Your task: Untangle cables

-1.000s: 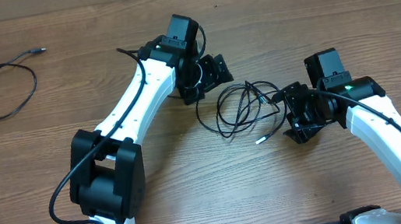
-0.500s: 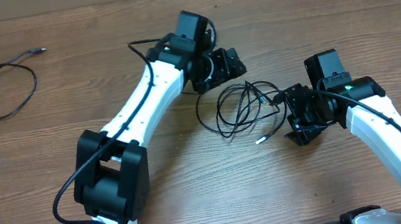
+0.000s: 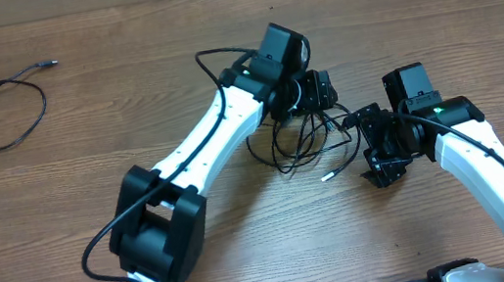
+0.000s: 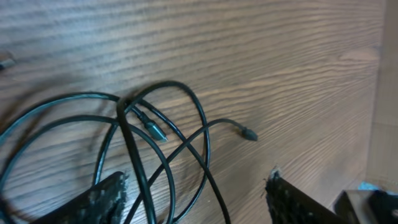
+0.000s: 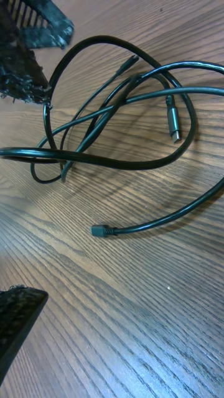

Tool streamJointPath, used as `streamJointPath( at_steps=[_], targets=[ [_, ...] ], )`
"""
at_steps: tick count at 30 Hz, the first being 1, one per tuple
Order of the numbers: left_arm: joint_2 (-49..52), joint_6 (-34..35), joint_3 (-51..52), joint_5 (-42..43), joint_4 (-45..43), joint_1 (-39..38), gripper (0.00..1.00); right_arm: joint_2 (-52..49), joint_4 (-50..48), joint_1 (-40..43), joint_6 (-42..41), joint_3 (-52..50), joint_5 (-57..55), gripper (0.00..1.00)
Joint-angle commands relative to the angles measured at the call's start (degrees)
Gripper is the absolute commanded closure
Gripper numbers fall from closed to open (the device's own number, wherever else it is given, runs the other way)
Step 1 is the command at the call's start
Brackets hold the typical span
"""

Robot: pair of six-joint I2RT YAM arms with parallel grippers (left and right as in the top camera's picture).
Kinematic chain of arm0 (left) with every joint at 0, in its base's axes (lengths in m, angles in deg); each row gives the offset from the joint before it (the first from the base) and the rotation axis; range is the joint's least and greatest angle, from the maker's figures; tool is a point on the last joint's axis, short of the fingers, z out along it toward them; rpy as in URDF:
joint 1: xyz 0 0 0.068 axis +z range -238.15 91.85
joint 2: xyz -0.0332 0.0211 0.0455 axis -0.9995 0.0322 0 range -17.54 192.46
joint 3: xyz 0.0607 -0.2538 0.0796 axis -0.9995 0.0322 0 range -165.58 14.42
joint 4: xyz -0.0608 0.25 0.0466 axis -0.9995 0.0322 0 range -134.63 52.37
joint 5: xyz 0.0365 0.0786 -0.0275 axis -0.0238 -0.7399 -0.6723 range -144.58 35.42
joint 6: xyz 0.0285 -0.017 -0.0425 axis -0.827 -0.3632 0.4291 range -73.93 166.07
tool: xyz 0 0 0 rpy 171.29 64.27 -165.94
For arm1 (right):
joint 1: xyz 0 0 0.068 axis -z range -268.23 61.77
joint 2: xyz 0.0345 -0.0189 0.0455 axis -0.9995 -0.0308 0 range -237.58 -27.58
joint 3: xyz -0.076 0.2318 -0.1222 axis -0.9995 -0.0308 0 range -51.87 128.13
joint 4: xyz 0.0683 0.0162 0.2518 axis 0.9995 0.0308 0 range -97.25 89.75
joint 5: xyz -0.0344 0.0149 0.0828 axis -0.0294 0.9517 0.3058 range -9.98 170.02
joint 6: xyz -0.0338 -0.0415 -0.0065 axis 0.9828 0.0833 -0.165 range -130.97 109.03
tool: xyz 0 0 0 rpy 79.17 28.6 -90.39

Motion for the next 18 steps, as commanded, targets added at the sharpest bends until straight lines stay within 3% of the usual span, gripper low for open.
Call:
streamJointPath(
  at_steps=[1,3,5,6,8,18],
  targets=[
    [4.3,2.9,0.1,1.1,0.0,-1.3,0.33,-0.2,0.0,-0.3,-0.1,-0.3,-0.5,0.03],
    [5.8,2.9,0.1,3.5,-0.1,-1.5,0.42,-0.2,0.0,-0.3,0.0,-0.3,-0.6,0.0],
    [7.0,2.8,0.1,4.4,-0.2,-1.6,0.64,-0.2,0.0,-0.3,0.0,-0.3,-0.6,0.0],
    [7.1,2.7,0.1,4.3,0.1,-1.6,0.81,-0.2,0.1,-0.3,0.0,-0.3,-0.6,0.0],
    [7.3,2.4,0.1,3.1,0.4,-1.2,0.96,-0.2,0.1,-0.3,0.0,-0.3,-0.6,0.0],
    [5.6,-2.9,-3.3,4.0,5.0,3.5,0.96,-0.2,0.8,-0.3,0.0,-0.3,-0.6,0.0]
  ],
)
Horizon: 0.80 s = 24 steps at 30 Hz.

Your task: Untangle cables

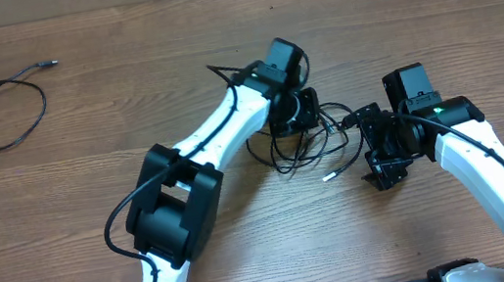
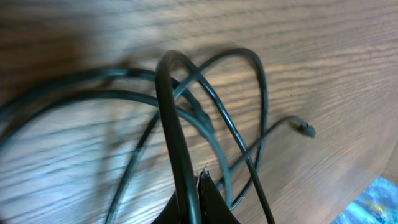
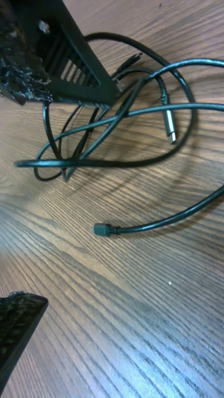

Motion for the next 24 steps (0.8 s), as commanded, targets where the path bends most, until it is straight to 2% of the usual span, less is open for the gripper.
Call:
streamJointPath(
  at_steps=[1,8,17,24],
  targets=[
    [-2.1,-3.5,-3.5,0.8,2.0,2.6,0.96,-0.2,0.1,-0.3,0.0,-0.3,-0.6,0.0],
    [-7.6,-3.7,-5.2,0.7,6.7,4.5,0.96,-0.2,0.1,-0.3,0.0,-0.3,-0.6,0.0],
    [-16.1,-6.2,-5.2,-0.4,7.5,4.7,0.96,-0.2,-0.1,-0.3,0.0,-0.3,-0.6,0.0],
    [-17.8,-6.2,-5.2,-1.2,7.9,5.5,0.96,-0.2,-0.1,-0.3,0.0,-0.3,-0.6,0.0]
  ],
)
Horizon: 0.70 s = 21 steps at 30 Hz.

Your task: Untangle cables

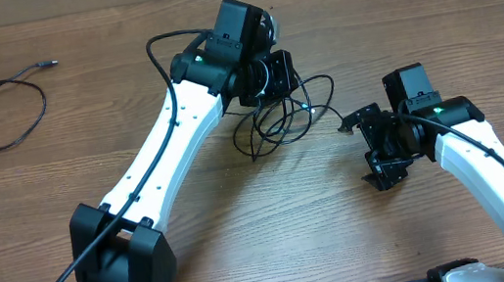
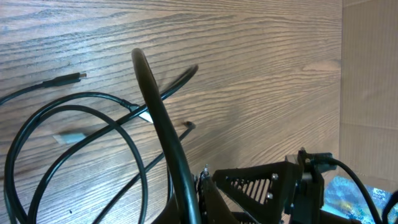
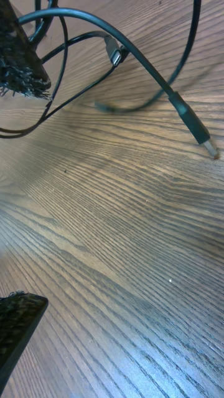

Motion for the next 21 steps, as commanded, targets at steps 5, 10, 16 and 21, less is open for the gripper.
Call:
streamJointPath(
  at_steps=[5,10,16,21],
  targets=[
    [-2.0,-1.7,-1.3,-0.3,0.5,2.6,0.96,-0.2,-0.2,-0.3,0.0,-0.3,-0.5,0.0],
    [-3.7,-1.7,-1.4,-0.3,0.9,4.1,0.96,-0.2,-0.2,-0.3,0.0,-0.3,-0.5,0.38],
    [-5.6,-1.7,-1.4,-0.4,0.9,5.2,0.96,-0.2,-0.4,-0.3,0.0,-0.3,-0.5,0.53],
    [-5.8,-1.3,-1.4,2.8,0.9,5.4,0.96,-0.2,-5.2,-0.3,1.5,-0.3,6.9,0.32]
  ],
)
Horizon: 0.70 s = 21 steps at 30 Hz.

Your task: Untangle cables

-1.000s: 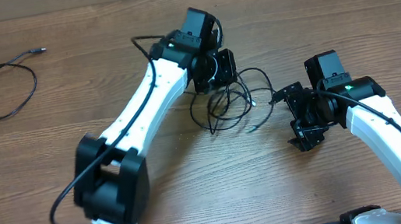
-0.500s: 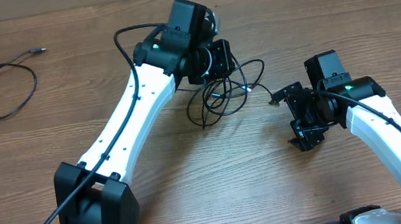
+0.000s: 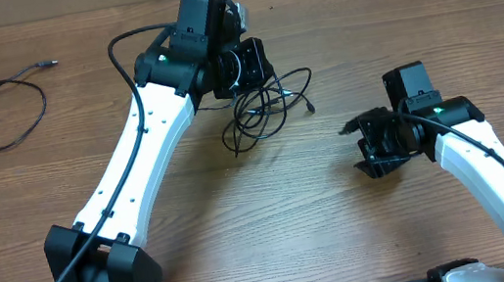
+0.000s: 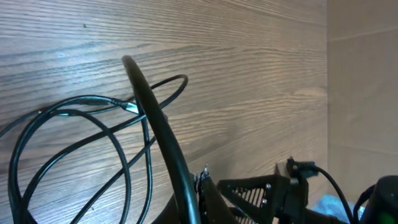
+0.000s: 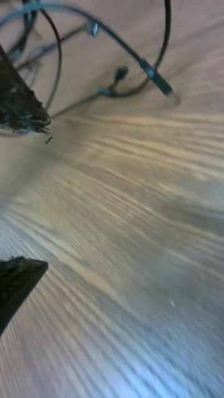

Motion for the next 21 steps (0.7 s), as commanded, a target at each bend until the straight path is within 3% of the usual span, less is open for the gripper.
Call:
streamJointPath(
  at_steps=[1,5,15,18,21],
  targets=[
    [-1.8,-1.3,-1.4,2.5,-0.1,0.2,0.96,-0.2,-3.8,-0.3,3.2,-0.3,6.4,0.3],
    [-1.8,-1.3,-1.4,6.9,-1.9,0.3,0.96,-0.2,-9.8,-0.5,9.9,-0.3,11.4,0.22],
    [-1.8,1.9,-1.4,16.5,-7.9,0.3,0.96,-0.2,-18.6,-6.6,10.2,-0.3,7.3,0.18],
    [-1.8,-1.0,-1.4,16.7,-6.9,0.3,0.96,-0.2,-21.3,-7.0,9.7,-0.3,7.0,0.18],
    [-1.8,-6.9,-1.4,18.3,-4.9,0.3,0.96,-0.2,-22.9,-6.9,4.0,-0.3,7.0,0.19]
  ],
)
